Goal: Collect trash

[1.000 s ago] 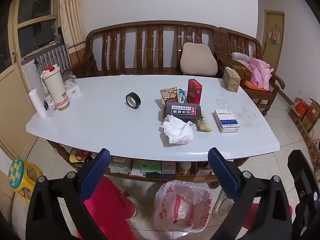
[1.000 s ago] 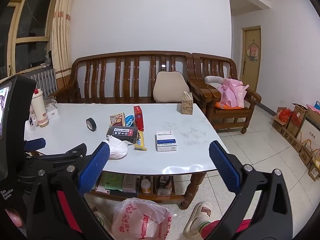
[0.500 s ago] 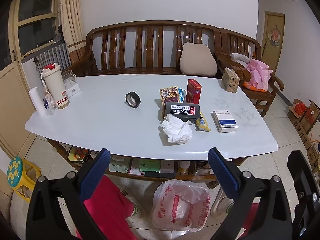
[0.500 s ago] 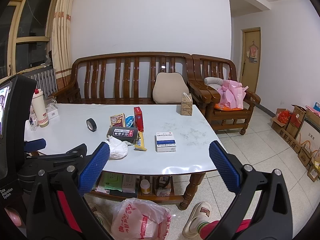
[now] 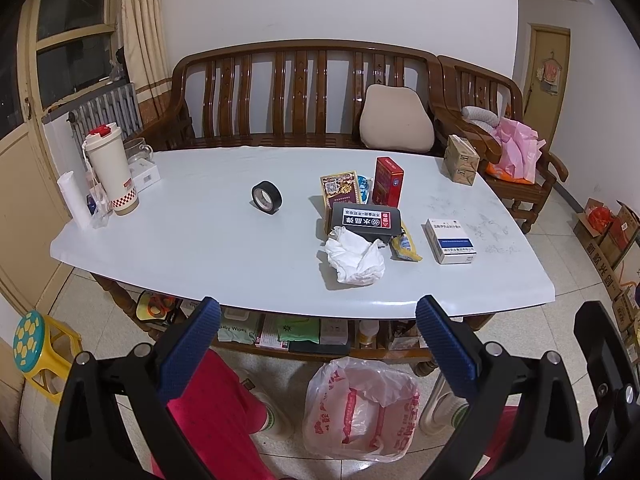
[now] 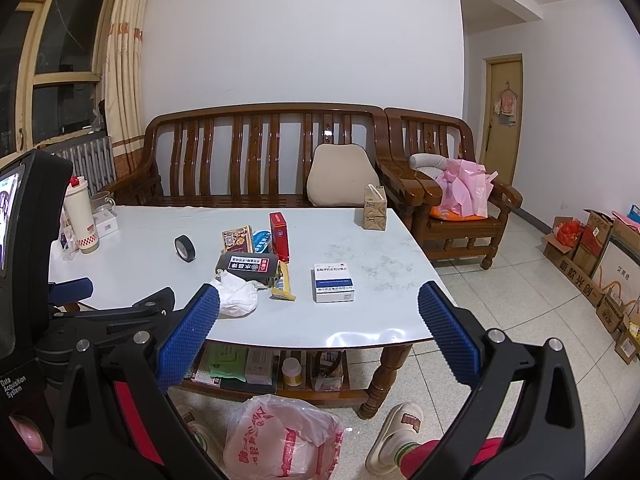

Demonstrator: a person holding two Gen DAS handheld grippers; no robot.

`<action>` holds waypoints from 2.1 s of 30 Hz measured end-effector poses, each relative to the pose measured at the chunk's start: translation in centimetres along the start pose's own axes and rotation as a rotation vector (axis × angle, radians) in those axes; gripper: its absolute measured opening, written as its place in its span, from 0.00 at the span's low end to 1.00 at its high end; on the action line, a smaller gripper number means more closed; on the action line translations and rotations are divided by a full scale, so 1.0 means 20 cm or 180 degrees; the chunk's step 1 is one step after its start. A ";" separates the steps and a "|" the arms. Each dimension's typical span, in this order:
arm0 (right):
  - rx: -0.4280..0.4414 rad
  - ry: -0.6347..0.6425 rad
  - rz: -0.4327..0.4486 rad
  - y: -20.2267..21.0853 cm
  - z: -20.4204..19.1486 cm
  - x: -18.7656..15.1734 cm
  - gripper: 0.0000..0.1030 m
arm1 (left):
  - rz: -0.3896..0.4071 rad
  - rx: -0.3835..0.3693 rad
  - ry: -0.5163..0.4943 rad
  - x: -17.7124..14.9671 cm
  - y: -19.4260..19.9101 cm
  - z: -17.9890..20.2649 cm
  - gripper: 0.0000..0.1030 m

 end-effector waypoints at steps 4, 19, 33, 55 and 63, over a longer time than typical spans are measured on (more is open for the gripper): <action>-0.0001 0.0003 -0.0001 0.00 0.00 0.00 0.95 | 0.0001 0.0005 0.0005 0.00 0.00 0.00 0.93; 0.0009 0.0007 -0.0005 0.00 0.00 -0.01 0.95 | -0.0007 -0.0002 0.0021 -0.01 0.00 0.00 0.93; 0.0023 0.0008 -0.0007 0.00 0.00 -0.01 0.95 | -0.0034 -0.0023 0.0054 -0.03 -0.01 -0.01 0.93; 0.0254 0.0292 -0.0116 -0.26 -0.05 0.12 0.95 | -0.0318 -0.0423 0.0206 0.18 -0.14 -0.18 0.93; 0.0248 0.0562 -0.0252 -0.46 0.02 0.22 0.95 | -0.0624 -0.0367 0.0206 0.36 -0.26 -0.41 0.93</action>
Point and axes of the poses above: each gripper's, at about its wrist camera, not at the fingertips, and y roughly against the way its jaws point, z to its right, x to its top, the point moved 1 cm from there along -y, roughly the way its jaws point, and after that the axes turned 10 degrees about -x, right-handed, at the moved point
